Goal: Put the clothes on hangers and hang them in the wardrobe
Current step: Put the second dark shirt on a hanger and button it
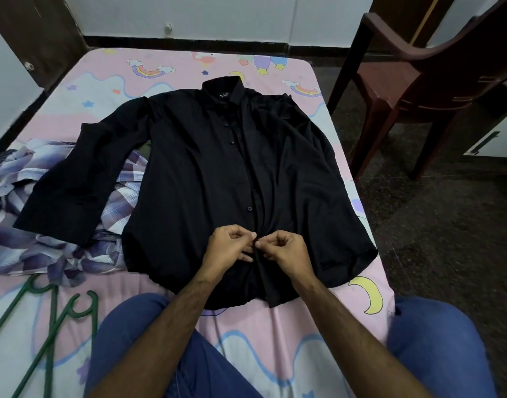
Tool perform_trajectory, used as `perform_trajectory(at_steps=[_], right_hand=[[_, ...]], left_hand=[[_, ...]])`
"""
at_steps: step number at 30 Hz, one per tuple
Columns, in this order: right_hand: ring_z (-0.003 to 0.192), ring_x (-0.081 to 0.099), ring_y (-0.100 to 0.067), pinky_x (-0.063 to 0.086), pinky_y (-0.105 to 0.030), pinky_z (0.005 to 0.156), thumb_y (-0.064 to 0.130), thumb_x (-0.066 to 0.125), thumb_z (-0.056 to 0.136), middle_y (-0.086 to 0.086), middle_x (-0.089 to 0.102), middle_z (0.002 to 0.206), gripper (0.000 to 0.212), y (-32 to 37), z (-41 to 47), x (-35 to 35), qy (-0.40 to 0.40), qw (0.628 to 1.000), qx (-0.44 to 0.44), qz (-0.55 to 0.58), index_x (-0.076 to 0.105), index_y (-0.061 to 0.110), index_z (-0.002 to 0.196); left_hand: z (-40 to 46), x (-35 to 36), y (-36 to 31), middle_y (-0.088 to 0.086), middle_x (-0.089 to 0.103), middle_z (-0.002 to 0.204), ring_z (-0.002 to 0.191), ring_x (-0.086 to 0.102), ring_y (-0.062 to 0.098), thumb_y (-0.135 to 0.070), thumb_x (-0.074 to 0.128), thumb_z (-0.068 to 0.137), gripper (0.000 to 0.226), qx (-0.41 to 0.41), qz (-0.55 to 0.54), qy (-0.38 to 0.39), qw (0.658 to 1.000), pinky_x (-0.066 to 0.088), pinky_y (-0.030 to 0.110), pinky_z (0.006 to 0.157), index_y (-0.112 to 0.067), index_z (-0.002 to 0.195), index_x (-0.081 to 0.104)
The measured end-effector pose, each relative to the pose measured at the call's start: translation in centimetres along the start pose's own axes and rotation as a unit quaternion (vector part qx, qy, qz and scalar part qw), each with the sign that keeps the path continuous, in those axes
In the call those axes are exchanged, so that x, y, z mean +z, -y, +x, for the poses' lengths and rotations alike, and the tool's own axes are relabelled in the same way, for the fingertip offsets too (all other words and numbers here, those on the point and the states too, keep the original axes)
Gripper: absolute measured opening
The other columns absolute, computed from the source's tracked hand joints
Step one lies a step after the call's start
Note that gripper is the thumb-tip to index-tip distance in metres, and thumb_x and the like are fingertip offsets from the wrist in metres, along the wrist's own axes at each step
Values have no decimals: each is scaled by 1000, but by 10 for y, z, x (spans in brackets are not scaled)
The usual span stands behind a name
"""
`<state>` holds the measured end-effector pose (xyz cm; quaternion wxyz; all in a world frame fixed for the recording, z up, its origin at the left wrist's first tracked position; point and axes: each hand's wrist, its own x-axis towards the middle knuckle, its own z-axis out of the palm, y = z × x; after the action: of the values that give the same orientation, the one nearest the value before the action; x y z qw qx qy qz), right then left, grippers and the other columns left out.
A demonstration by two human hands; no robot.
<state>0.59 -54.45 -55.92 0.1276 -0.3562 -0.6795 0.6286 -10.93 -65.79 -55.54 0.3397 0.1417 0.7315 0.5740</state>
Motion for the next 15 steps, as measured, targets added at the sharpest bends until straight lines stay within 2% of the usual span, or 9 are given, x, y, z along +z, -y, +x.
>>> perform_trajectory(at_steps=[3, 8, 11, 15], right_hand=[[65, 67, -9, 55, -26, 66, 25, 85, 82, -1, 74, 71, 13, -3, -1, 3, -19, 1000, -10, -20, 76, 16, 78], [63, 65, -9, 56, -28, 65, 25, 89, 77, 1, 71, 69, 16, -3, 1, 2, -16, 999, -12, -48, 75, 20, 80], [64, 67, -12, 58, -34, 69, 25, 88, 78, 0, 71, 70, 15, -4, 2, 2, -13, 998, -12, -54, 74, 20, 82], [65, 69, -12, 58, -30, 70, 16, 78, 88, -2, 74, 74, 4, -4, 2, 0, -11, 998, -21, -51, 76, 19, 87]], left_hand=[[0, 2, -1, 8, 73, 73, 69, 73, 16, -15, 80, 84, 10, 8, 33, -7, 999, 61, 33, 58, -8, 85, 73], [6, 3, 2, 7, 69, 70, 59, 70, 20, -4, 75, 84, 10, 22, 77, -24, 997, 62, 39, 57, -7, 84, 66], [7, 1, 2, 8, 67, 71, 61, 69, 19, 1, 73, 85, 16, 23, 54, -11, 998, 60, 37, 53, -8, 88, 60], [9, -1, 1, 8, 62, 74, 59, 64, 11, 8, 69, 88, 27, 18, 1, 18, 1000, 53, 28, 43, -11, 94, 50]])
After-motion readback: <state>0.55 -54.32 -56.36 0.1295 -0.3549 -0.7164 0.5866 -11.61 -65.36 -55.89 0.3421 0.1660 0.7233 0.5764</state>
